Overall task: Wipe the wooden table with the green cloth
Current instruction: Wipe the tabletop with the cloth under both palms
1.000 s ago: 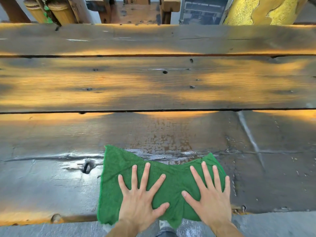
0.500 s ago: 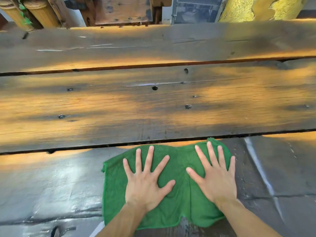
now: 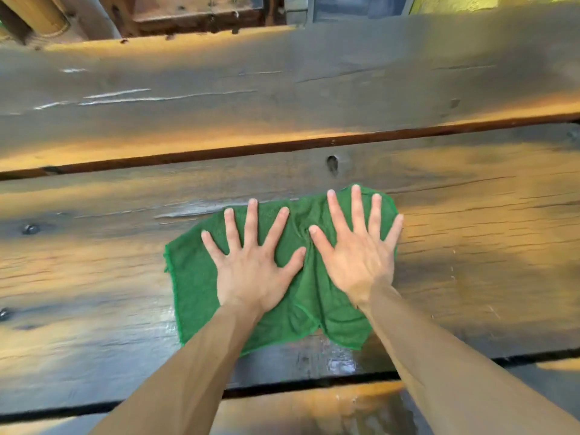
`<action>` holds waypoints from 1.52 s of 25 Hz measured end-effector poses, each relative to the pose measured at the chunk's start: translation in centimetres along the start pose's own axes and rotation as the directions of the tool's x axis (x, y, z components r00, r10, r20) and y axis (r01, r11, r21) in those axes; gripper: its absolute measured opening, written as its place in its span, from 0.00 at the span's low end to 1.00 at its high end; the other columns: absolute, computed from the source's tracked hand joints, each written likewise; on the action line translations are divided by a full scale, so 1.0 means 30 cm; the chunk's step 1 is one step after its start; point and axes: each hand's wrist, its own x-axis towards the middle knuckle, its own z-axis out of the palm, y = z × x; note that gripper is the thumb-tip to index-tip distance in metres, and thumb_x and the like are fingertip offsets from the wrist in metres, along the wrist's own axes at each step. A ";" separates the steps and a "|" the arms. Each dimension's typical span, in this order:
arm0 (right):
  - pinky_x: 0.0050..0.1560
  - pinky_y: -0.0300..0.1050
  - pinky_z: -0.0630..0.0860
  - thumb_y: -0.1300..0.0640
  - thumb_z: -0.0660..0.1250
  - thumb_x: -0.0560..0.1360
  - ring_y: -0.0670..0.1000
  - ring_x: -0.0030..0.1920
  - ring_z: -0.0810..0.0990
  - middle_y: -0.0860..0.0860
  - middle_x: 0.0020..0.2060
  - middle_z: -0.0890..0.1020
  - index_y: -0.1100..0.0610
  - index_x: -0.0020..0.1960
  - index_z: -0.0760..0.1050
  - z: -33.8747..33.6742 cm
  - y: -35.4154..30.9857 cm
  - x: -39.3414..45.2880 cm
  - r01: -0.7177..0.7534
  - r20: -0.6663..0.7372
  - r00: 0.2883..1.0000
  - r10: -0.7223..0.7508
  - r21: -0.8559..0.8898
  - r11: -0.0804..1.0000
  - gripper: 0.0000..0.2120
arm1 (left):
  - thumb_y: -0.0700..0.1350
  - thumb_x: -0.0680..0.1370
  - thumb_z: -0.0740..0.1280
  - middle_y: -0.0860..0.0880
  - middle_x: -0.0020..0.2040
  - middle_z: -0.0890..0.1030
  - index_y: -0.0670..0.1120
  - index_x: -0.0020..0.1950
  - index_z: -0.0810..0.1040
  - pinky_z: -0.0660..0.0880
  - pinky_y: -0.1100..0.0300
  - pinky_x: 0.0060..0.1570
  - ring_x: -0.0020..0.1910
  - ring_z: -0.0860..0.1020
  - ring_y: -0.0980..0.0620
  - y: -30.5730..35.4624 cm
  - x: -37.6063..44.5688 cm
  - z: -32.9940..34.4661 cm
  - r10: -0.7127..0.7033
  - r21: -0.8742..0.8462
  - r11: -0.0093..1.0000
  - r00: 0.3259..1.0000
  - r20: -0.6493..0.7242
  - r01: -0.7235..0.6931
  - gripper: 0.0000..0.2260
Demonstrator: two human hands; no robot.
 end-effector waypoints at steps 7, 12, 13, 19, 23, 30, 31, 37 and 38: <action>0.72 0.77 0.38 0.40 0.45 0.82 0.64 0.80 0.40 0.52 0.82 0.44 0.42 0.82 0.44 -0.045 -0.147 0.408 -0.034 -0.140 0.989 0.043 0.069 0.997 0.30 | 0.68 0.79 0.41 0.50 0.84 0.42 0.66 0.80 0.43 0.40 0.24 0.70 0.81 0.40 0.39 0.076 0.469 -0.077 -0.127 -0.058 0.991 0.984 -0.129 0.120 0.29; 0.73 0.74 0.37 0.38 0.45 0.82 0.62 0.81 0.40 0.50 0.82 0.43 0.42 0.82 0.41 -0.118 -0.181 0.780 0.032 -0.156 0.987 -0.026 0.039 0.999 0.31 | 0.61 0.83 0.45 0.50 0.84 0.44 0.63 0.81 0.49 0.41 0.25 0.71 0.82 0.43 0.45 0.070 0.771 -0.150 -0.077 -0.023 0.997 0.982 -0.173 0.074 0.26; 0.73 0.74 0.37 0.38 0.44 0.82 0.62 0.81 0.40 0.50 0.82 0.43 0.42 0.82 0.41 -0.128 -0.181 0.831 0.044 -0.144 0.989 -0.040 0.029 0.999 0.31 | 0.61 0.83 0.45 0.51 0.84 0.43 0.63 0.81 0.48 0.41 0.25 0.72 0.82 0.43 0.46 0.063 0.821 -0.165 -0.055 -0.020 0.998 0.984 -0.170 0.052 0.26; 0.74 0.72 0.37 0.36 0.42 0.82 0.59 0.81 0.40 0.48 0.82 0.43 0.41 0.82 0.41 -0.202 -0.182 1.198 0.075 -0.173 0.982 -0.073 0.007 0.997 0.31 | 0.67 0.80 0.47 0.52 0.84 0.45 0.65 0.81 0.47 0.39 0.27 0.72 0.82 0.43 0.46 0.030 1.234 -0.258 -0.015 -0.030 1.000 0.982 -0.189 0.009 0.29; 0.75 0.72 0.40 0.32 0.42 0.81 0.58 0.81 0.41 0.47 0.82 0.44 0.39 0.81 0.41 -0.261 -0.182 1.490 0.095 -0.149 0.984 -0.103 -0.062 0.994 0.31 | 0.68 0.78 0.47 0.52 0.84 0.49 0.65 0.81 0.52 0.40 0.27 0.72 0.82 0.47 0.45 0.035 1.543 -0.340 0.019 -0.020 1.000 0.981 -0.191 -0.023 0.30; 0.75 0.71 0.43 0.28 0.42 0.79 0.59 0.81 0.53 0.47 0.82 0.48 0.37 0.81 0.44 -0.321 -0.183 1.731 0.083 -0.183 0.979 -0.087 -0.034 0.996 0.33 | 0.66 0.79 0.56 0.44 0.79 0.64 0.56 0.81 0.56 0.62 0.43 0.73 0.75 0.64 0.37 0.019 1.828 -0.384 0.058 -0.162 0.978 0.921 -0.385 -0.130 0.33; 0.76 0.71 0.43 0.28 0.42 0.79 0.59 0.81 0.51 0.48 0.82 0.46 0.37 0.81 0.43 -0.315 -0.179 1.703 0.068 -0.181 0.981 -0.073 -0.032 0.997 0.33 | 0.66 0.78 0.57 0.43 0.76 0.66 0.55 0.80 0.60 0.65 0.43 0.71 0.73 0.66 0.37 0.022 1.807 -0.374 0.049 -0.167 0.977 0.904 -0.426 -0.131 0.32; 0.75 0.72 0.41 0.27 0.41 0.78 0.58 0.81 0.42 0.48 0.82 0.40 0.38 0.81 0.38 -0.263 -0.143 1.429 0.092 -0.122 0.988 -0.097 -0.049 0.995 0.35 | 0.68 0.80 0.48 0.50 0.83 0.53 0.64 0.80 0.57 0.47 0.31 0.75 0.81 0.48 0.43 0.021 1.533 -0.331 0.094 -0.054 0.993 0.972 -0.218 -0.108 0.28; 0.75 0.72 0.41 0.27 0.40 0.78 0.57 0.81 0.42 0.48 0.82 0.41 0.37 0.80 0.38 -0.250 -0.127 1.360 0.106 -0.114 0.987 -0.113 -0.062 0.992 0.34 | 0.69 0.80 0.47 0.51 0.84 0.47 0.66 0.80 0.52 0.44 0.30 0.74 0.82 0.43 0.42 0.021 1.460 -0.312 0.093 -0.042 0.994 0.980 -0.178 -0.102 0.28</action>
